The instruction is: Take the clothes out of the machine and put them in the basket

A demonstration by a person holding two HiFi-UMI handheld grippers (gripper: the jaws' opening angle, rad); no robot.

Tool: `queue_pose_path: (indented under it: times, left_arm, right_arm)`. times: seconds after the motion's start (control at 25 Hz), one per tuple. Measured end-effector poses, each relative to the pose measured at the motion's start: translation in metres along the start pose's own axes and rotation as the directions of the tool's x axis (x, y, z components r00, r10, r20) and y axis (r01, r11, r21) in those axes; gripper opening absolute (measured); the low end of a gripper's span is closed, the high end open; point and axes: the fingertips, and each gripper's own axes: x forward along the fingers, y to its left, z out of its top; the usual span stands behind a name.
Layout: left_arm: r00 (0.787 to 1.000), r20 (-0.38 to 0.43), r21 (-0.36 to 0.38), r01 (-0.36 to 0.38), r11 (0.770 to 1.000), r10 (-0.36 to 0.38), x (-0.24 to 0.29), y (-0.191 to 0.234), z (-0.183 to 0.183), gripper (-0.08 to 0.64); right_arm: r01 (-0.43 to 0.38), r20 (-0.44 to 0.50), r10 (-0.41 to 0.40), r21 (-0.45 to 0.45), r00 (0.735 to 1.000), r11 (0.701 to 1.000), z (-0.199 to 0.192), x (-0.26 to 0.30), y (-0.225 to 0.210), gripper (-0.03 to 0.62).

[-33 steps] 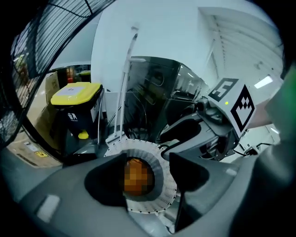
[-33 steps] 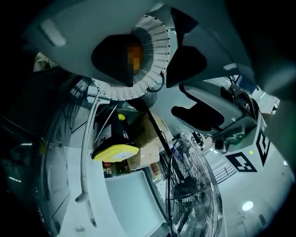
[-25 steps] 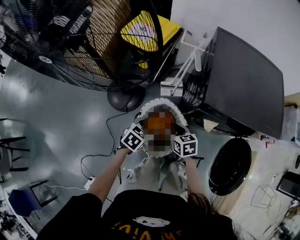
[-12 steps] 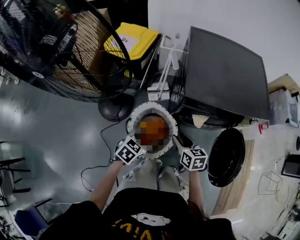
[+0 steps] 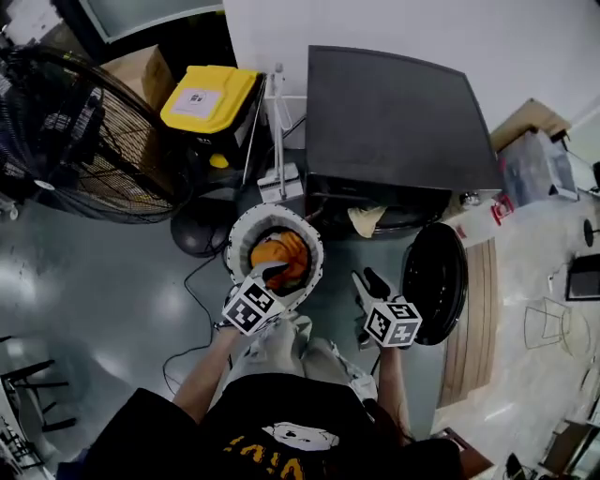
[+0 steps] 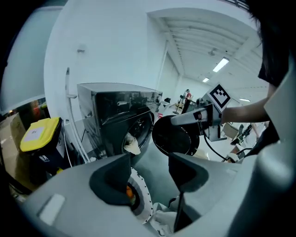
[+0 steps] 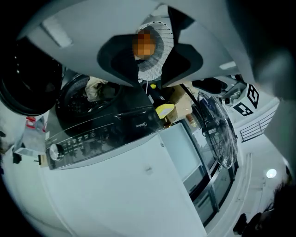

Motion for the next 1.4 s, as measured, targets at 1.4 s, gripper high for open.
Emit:
queue_pose_path:
  times: [1.4]
  left_arm:
    - [0.989,0.020,0.235,0.139,0.962,-0.147,0.128,-0.109,0.064,0.230]
  right_arm:
    - [0.141,0.135,-0.145,0.039,0.980,0.989,-0.032,-0.023,-0.154,0.173]
